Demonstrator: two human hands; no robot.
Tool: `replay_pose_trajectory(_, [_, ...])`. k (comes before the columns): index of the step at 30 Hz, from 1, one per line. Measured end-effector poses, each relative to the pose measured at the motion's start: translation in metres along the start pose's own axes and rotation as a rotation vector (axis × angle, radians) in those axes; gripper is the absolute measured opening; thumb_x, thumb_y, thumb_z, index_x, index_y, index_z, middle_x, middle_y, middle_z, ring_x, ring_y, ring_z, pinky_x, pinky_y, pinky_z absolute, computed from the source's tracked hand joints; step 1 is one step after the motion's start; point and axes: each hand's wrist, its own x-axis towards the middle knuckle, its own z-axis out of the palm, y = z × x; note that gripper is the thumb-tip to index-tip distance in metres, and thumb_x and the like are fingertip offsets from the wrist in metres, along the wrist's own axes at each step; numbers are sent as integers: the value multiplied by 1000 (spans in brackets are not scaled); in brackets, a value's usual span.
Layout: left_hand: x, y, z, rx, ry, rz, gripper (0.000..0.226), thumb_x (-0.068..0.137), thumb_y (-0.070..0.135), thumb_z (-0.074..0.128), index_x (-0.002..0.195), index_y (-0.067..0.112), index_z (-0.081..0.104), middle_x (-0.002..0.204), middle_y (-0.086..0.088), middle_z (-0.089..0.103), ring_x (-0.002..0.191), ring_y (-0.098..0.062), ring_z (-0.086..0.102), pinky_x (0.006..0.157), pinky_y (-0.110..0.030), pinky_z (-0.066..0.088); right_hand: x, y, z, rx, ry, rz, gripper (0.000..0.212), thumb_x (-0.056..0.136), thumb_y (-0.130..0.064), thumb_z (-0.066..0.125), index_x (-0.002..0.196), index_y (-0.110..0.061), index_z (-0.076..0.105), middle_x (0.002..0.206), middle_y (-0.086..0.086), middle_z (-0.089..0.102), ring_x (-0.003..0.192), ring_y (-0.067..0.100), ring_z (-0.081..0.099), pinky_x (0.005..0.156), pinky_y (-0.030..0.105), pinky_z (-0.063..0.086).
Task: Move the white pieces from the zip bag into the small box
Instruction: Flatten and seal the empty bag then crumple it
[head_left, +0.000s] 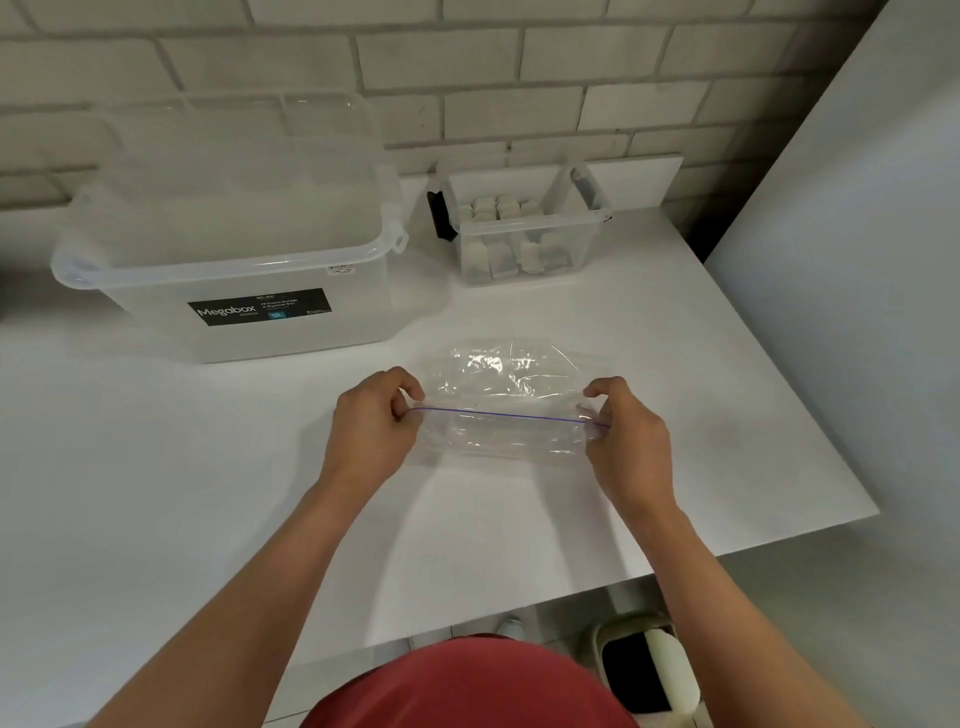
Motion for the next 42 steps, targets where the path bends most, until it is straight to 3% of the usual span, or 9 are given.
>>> replay_pose_trajectory(4, [-1, -2, 7, 130, 79, -53, 22, 88, 4, 68, 87, 22, 55, 53, 7, 44, 53, -23, 49, 54, -38, 49, -8, 2, 17, -146, -30, 16, 45, 83, 2, 62, 114, -28, 46, 84, -3, 61, 79, 30, 62, 61, 34, 43])
replay_pose_trajectory(10, [-3, -21, -2, 76, -69, -8, 23, 85, 14, 76, 98, 21, 60, 56, 3, 47, 55, -21, 52, 55, -32, 44, -22, 22, 1, 242, -424, -60, 59, 86, -20, 79, 128, -40, 43, 99, -7, 56, 94, 9, 58, 84, 18, 47])
replay_pose_trajectory(16, [-35, -26, 5, 260, -93, 133, 39, 89, 2, 59, 113, 32, 66, 75, 11, 60, 72, -26, 61, 61, -29, 38, -19, 27, 6, 35, -252, 48, 54, 77, 10, 56, 113, -30, 48, 70, -4, 51, 65, 16, 53, 61, 34, 44])
replay_pose_trajectory(20, [-39, -34, 8, -43, -287, 112, 36, 84, 23, 81, 110, 41, 64, 68, 10, 49, 67, -10, 52, 61, -25, 42, -13, 22, 6, 112, -193, 63, 48, 81, 9, 61, 107, -29, 50, 68, -5, 46, 60, 11, 46, 60, 29, 41])
replay_pose_trajectory(23, [-37, -53, -13, -143, -446, 179, 83, 63, 49, 94, 136, 47, 56, 112, 17, 52, 107, -5, 52, 80, -11, 45, -13, 35, -22, 286, -487, 38, 61, 82, -11, 82, 126, -40, 52, 92, -5, 57, 75, 12, 56, 70, 18, 49])
replay_pose_trajectory(26, [-30, -68, -22, -44, -518, 264, 85, 74, 36, 89, 146, 50, 46, 132, 24, 43, 121, -3, 44, 89, -11, 44, -15, 55, -42, 387, -763, -2, 82, 82, 9, 70, 142, -42, 49, 123, -6, 55, 96, 22, 60, 80, 27, 53])
replay_pose_trajectory(30, [-19, -71, -13, 94, -546, 407, 44, 91, 35, 68, 133, 45, 63, 115, 28, 49, 111, -2, 49, 92, -20, 45, -9, 80, -35, -83, -499, -386, 103, 69, 18, 51, 149, -48, 41, 160, -13, 30, 133, 15, 46, 92, 20, 47])
replay_pose_trajectory(37, [-18, -32, -3, -462, -369, -44, 16, 106, 20, 54, 100, 13, 66, 104, 5, 75, 102, -5, 64, 88, -16, 44, 3, 72, -28, 93, -334, -483, 26, 86, -11, 73, 110, -20, 74, 167, -2, 31, 150, 26, 33, 118, 42, 33])
replay_pose_trajectory(42, [-12, -7, 11, -558, -197, -276, 31, 107, 44, 44, 113, 23, 66, 110, 11, 68, 97, -9, 61, 79, -25, 50, -8, 40, -18, 557, -296, 78, 18, 106, -33, 56, 100, -17, 61, 143, -21, 56, 134, 4, 51, 116, 41, 38])
